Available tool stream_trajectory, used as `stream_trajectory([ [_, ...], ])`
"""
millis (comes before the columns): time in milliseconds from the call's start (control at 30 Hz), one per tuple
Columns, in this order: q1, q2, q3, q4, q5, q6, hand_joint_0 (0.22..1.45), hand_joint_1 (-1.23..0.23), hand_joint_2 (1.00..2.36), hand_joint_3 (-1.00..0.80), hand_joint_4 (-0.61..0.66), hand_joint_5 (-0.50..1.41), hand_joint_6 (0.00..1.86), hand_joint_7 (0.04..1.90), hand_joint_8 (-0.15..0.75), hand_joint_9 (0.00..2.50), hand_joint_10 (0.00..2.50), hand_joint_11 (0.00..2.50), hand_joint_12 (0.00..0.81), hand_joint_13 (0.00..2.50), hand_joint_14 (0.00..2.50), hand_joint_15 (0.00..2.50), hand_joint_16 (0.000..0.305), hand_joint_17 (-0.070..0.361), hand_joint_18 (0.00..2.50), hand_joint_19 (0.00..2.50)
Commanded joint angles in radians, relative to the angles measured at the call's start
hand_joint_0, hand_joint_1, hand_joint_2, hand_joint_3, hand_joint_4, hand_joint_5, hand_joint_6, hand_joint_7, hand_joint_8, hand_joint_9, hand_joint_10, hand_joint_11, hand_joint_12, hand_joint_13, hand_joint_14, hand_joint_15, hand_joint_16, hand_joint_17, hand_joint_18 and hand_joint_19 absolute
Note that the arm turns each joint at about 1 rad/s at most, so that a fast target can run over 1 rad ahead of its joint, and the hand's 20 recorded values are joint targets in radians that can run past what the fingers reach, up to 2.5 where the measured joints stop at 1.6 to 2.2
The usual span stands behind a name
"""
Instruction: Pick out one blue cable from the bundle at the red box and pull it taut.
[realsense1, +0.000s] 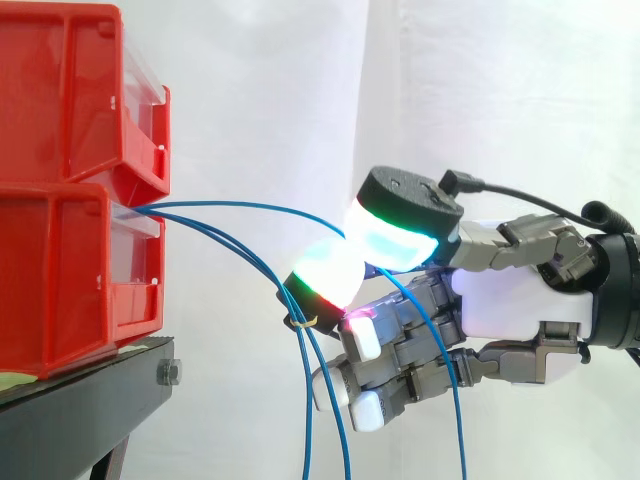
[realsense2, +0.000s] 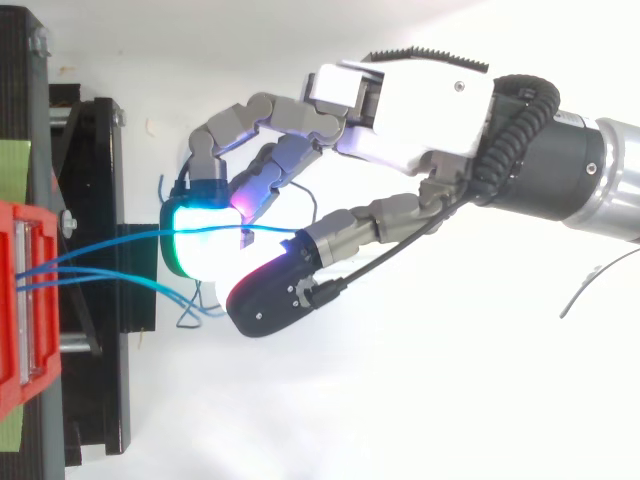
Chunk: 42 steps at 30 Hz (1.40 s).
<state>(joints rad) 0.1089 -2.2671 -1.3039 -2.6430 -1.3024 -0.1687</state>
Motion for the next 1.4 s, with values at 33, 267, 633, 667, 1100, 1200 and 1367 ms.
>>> stream_trajectory([
  [33,0.0,0.0,0.0,0.0,0.0,0.0,0.56,-0.58,1.0,-0.5,0.14,-0.16,0.87,1.11,0.288,1.03,0.03,0.76,0.371,0.8,0.02,0.47,0.064,0.143,0.63,0.68],
  [267,0.0,0.001,0.0,0.0,0.0,0.0,0.57,-0.4,1.0,-0.5,0.13,-0.15,0.85,1.1,0.287,1.06,0.03,0.75,0.368,0.81,0.02,0.48,0.063,0.142,0.64,0.7],
  [633,-0.002,0.0,0.0,0.0,0.0,0.0,0.6,-0.5,1.02,-0.25,0.11,-0.14,0.83,1.12,0.287,1.06,0.03,0.75,0.369,0.8,0.02,0.49,0.063,0.142,0.62,0.72],
  [667,-0.002,0.001,0.0,0.0,0.0,0.0,0.59,-0.52,1.02,-0.23,0.12,-0.14,0.82,1.13,0.288,1.06,0.03,0.75,0.372,0.8,0.02,0.49,0.063,0.142,0.62,0.71],
  [1100,-0.002,0.0,0.0,0.0,0.0,0.0,0.58,-0.69,1.02,-0.18,0.17,-0.16,0.84,1.13,0.286,0.98,0.03,0.75,0.376,0.77,0.02,0.48,0.065,0.145,0.6,0.7],
  [1200,-0.002,0.0,0.0,0.0,0.0,0.0,0.59,-0.7,1.02,-0.19,0.16,-0.17,0.84,1.13,0.289,0.97,0.03,0.76,0.371,0.77,0.02,0.49,0.064,0.144,0.59,0.71],
  [1367,-0.002,0.0,0.0,0.0,0.0,0.0,0.59,-0.71,1.02,-0.18,0.16,-0.17,0.85,1.13,0.284,0.95,0.03,0.75,0.369,0.76,0.02,0.48,0.064,0.144,0.59,0.7],
])
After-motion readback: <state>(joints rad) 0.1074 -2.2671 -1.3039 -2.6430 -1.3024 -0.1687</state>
